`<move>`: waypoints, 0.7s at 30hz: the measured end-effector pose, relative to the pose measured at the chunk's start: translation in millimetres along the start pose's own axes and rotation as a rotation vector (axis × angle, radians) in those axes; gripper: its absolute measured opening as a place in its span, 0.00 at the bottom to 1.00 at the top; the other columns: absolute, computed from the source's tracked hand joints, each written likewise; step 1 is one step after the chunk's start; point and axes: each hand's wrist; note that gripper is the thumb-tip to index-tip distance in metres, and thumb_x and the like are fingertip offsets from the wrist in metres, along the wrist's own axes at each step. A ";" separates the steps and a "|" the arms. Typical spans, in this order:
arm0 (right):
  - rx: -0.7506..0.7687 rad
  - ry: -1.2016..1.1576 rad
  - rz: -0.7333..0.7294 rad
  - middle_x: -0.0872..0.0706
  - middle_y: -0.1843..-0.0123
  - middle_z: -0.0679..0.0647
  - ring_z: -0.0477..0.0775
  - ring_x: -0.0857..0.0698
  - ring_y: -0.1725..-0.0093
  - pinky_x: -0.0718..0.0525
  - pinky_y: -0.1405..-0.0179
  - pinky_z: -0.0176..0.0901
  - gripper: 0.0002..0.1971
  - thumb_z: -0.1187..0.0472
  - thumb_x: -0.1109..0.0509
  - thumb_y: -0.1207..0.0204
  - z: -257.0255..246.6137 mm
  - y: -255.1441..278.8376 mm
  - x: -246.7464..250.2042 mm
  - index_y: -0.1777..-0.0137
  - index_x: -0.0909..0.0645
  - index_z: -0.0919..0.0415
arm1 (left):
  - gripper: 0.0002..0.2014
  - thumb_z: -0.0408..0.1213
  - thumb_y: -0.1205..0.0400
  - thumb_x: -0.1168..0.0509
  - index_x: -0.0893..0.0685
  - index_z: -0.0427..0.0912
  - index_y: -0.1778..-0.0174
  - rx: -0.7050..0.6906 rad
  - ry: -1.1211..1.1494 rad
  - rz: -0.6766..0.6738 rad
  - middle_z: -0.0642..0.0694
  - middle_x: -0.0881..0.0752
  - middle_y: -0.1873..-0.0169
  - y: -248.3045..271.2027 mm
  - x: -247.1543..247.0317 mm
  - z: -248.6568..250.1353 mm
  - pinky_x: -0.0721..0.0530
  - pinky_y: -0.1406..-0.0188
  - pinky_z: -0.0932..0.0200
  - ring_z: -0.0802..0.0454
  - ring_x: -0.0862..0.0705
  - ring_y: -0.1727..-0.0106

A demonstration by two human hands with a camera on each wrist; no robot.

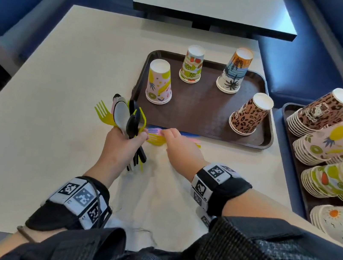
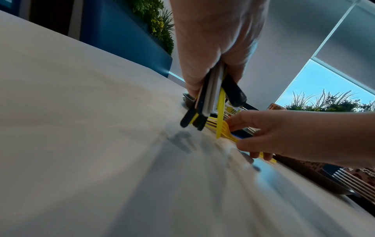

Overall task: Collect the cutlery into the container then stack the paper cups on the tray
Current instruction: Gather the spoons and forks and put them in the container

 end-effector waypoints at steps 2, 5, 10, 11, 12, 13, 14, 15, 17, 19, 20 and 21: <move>-0.008 0.005 0.012 0.28 0.34 0.60 0.67 0.16 0.50 0.33 0.71 0.49 0.27 0.75 0.40 0.25 1.0 1.7 -2.9 0.26 0.36 0.60 | 0.11 0.37 0.28 0.27 0.12 0.34 0.54 -0.003 -0.027 -0.015 0.40 0.10 0.58 0.8 1.9 -2.0 0.16 0.48 0.51 0.49 0.15 0.58; -0.059 -0.070 0.038 0.29 0.36 0.58 0.68 0.16 0.53 0.30 0.74 0.48 0.27 0.74 0.41 0.26 1.2 3.2 -7.1 0.28 0.35 0.57 | 0.10 0.35 0.26 0.28 0.13 0.30 0.57 -0.002 -0.036 -0.025 0.38 0.12 0.62 1.8 1.2 -2.4 0.17 0.52 0.52 0.47 0.17 0.59; -0.112 0.021 0.021 0.28 0.37 0.59 0.69 0.16 0.54 0.28 0.67 0.51 0.21 0.70 0.40 0.23 6.6 9.1 -6.8 0.30 0.32 0.60 | 0.06 0.35 0.25 0.30 0.13 0.36 0.65 0.013 -0.039 -0.057 0.45 0.12 0.69 -2.6 -2.8 -3.0 0.16 0.48 0.50 0.51 0.15 0.63; -0.108 0.050 0.013 0.27 0.39 0.60 0.69 0.16 0.54 0.29 0.66 0.51 0.18 0.70 0.40 0.23 6.6 11.6 -4.7 0.33 0.29 0.61 | 0.06 0.36 0.26 0.30 0.13 0.39 0.68 0.014 -0.044 -0.074 0.46 0.12 0.71 -3.1 -3.4 -2.6 0.14 0.47 0.47 0.51 0.15 0.64; -0.107 0.074 0.008 0.25 0.40 0.60 0.68 0.16 0.54 0.30 0.66 0.50 0.15 0.71 0.41 0.23 6.2 13.1 -3.1 0.36 0.28 0.62 | 0.07 0.38 0.29 0.31 0.14 0.41 0.70 0.014 -0.045 -0.092 0.47 0.13 0.72 -3.5 -4.2 -2.2 0.13 0.46 0.42 0.51 0.15 0.65; -0.116 0.083 0.001 0.24 0.41 0.61 0.68 0.16 0.52 0.30 0.65 0.50 0.13 0.70 0.42 0.23 5.4 15.1 -1.6 0.39 0.28 0.63 | 0.07 0.40 0.30 0.32 0.14 0.42 0.72 0.018 -0.042 -0.103 0.48 0.13 0.72 -3.4 -5.0 -1.3 0.13 0.45 0.38 0.50 0.15 0.64; -0.134 0.074 -0.013 0.23 0.42 0.61 0.68 0.16 0.51 0.30 0.63 0.50 0.12 0.70 0.42 0.24 5.0 16.1 -1.1 0.41 0.28 0.64 | 0.08 0.42 0.31 0.32 0.14 0.43 0.73 0.024 -0.032 -0.107 0.50 0.12 0.73 -3.7 -6.3 -0.6 0.14 0.45 0.36 0.50 0.14 0.63; -0.156 0.056 -0.036 0.23 0.41 0.62 0.68 0.16 0.49 0.28 0.62 0.51 0.12 0.69 0.42 0.25 4.7 17.2 -0.4 0.42 0.28 0.65 | 0.08 0.42 0.31 0.32 0.14 0.44 0.73 0.032 -0.020 -0.109 0.50 0.12 0.73 -3.8 -7.7 0.3 0.14 0.44 0.37 0.51 0.12 0.62; -0.205 -0.012 -0.089 0.22 0.41 0.62 0.68 0.17 0.46 0.23 0.57 0.52 0.13 0.67 0.40 0.26 6.3 18.0 2.6 0.42 0.27 0.65 | 0.06 0.42 0.28 0.31 0.13 0.45 0.69 0.036 -0.009 -0.114 0.49 0.10 0.69 -4.3 -11.0 1.5 0.15 0.40 0.40 0.51 0.10 0.57; -0.247 -0.139 -0.117 0.20 0.41 0.63 0.66 0.18 0.43 0.20 0.50 0.51 0.14 0.63 0.36 0.28 8.1 19.7 9.3 0.42 0.25 0.66 | 0.08 0.43 0.26 0.29 0.12 0.42 0.63 0.028 -0.023 -0.119 0.42 0.08 0.61 -5.0 -13.6 0.6 0.16 0.39 0.40 0.46 0.10 0.51; -0.261 -0.224 -0.106 0.18 0.43 0.64 0.65 0.17 0.45 0.20 0.52 0.49 0.14 0.63 0.34 0.29 8.3 20.2 13.2 0.44 0.23 0.66 | 0.11 0.44 0.27 0.29 0.12 0.39 0.60 0.022 -0.021 -0.124 0.37 0.08 0.58 -5.1 -14.7 -0.3 0.16 0.39 0.40 0.43 0.10 0.50; -0.276 -0.322 -0.083 0.16 0.47 0.65 0.64 0.17 0.49 0.21 0.55 0.47 0.12 0.63 0.32 0.30 8.0 21.4 17.1 0.48 0.21 0.67 | 0.13 0.46 0.27 0.29 0.12 0.38 0.58 0.016 -0.018 -0.131 0.35 0.09 0.56 -4.4 -15.3 -0.2 0.15 0.40 0.40 0.43 0.11 0.49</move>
Point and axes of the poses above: each hand's wrist, its own y-axis away from the middle knuckle, its own x-axis out of the back of the hand, z = x × y
